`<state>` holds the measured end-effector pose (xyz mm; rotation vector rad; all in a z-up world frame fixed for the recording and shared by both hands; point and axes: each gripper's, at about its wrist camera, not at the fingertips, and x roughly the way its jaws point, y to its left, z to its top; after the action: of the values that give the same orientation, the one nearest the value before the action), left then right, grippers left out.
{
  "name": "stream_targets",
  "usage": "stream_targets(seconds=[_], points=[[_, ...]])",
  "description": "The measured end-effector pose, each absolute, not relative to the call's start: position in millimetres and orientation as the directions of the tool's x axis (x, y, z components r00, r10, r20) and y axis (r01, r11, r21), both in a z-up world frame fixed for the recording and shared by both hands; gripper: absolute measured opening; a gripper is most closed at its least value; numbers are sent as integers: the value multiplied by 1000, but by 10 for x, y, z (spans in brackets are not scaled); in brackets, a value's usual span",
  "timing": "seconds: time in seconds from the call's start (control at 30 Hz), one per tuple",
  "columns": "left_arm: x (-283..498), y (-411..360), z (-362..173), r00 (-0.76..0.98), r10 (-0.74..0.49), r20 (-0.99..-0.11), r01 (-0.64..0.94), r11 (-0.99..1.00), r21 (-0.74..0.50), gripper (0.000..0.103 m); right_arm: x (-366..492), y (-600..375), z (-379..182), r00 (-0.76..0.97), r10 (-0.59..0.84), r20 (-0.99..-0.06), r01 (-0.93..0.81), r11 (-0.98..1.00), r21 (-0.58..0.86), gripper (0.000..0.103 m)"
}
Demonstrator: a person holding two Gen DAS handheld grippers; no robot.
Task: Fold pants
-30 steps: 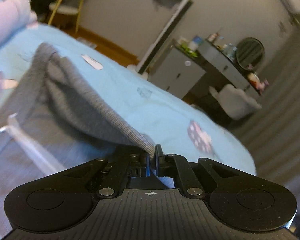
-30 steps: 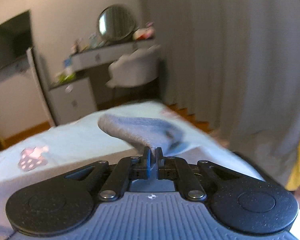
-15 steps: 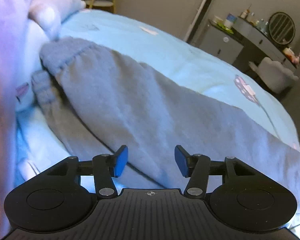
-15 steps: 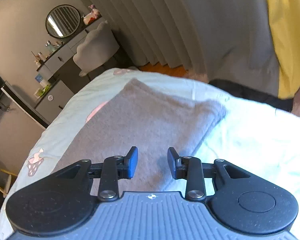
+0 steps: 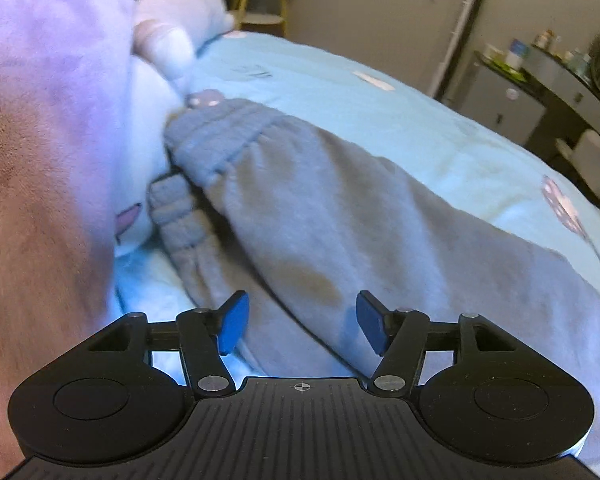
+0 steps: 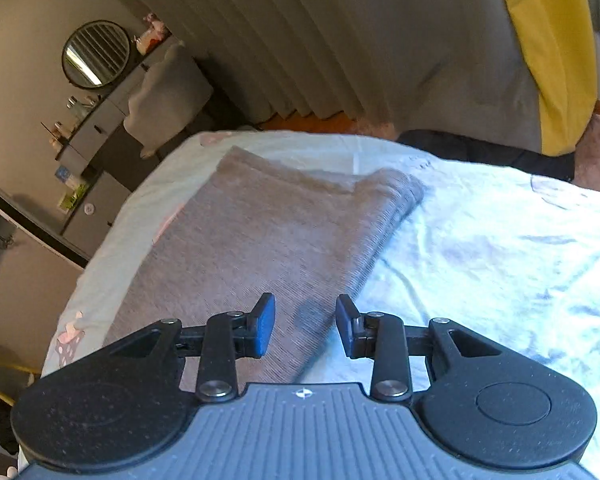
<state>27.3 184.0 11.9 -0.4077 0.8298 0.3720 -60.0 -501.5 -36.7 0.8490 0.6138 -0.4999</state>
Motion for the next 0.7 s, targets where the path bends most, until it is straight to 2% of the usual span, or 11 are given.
stream_targets(seconds=[0.17, 0.3, 0.47, 0.5, 0.53, 0.57, 0.6, 0.7], points=[[394, 2099, 3, 612, 111, -783, -519, 804, -292, 62, -616, -4999, -438, 722, -142, -677, 626, 551, 552, 33], [600, 2127, -131, 558, 121, -821, -525, 818, -235, 66, -597, -4937, -421, 719, -142, -681, 624, 565, 541, 33], [595, 2135, -137, 558, 114, -822, -538, 804, -254, 71, -581, -4870, -335, 731, -125, -671, 601, 584, 546, 33], [601, 2141, -145, 556, 108, -824, -540, 801, -260, 69, -577, -4860, -320, 732, -122, -670, 595, 592, 543, 33], [606, 2143, -153, 557, 107, -824, -540, 800, -261, 66, -573, -4846, -309, 732, -118, -671, 591, 600, 539, 33], [619, 2138, -154, 563, 106, -819, -532, 805, -262, 53, -571, -4832, -305, 730, -116, -673, 590, 604, 536, 33], [621, 2132, -155, 569, 101, -816, -521, 812, -263, 32, -571, -4820, -302, 729, -113, -675, 589, 607, 534, 33], [625, 2085, -83, 565, 120, -817, -518, 822, -238, 20, -610, -4770, -282, 735, -101, -671, 580, 607, 544, 33]])
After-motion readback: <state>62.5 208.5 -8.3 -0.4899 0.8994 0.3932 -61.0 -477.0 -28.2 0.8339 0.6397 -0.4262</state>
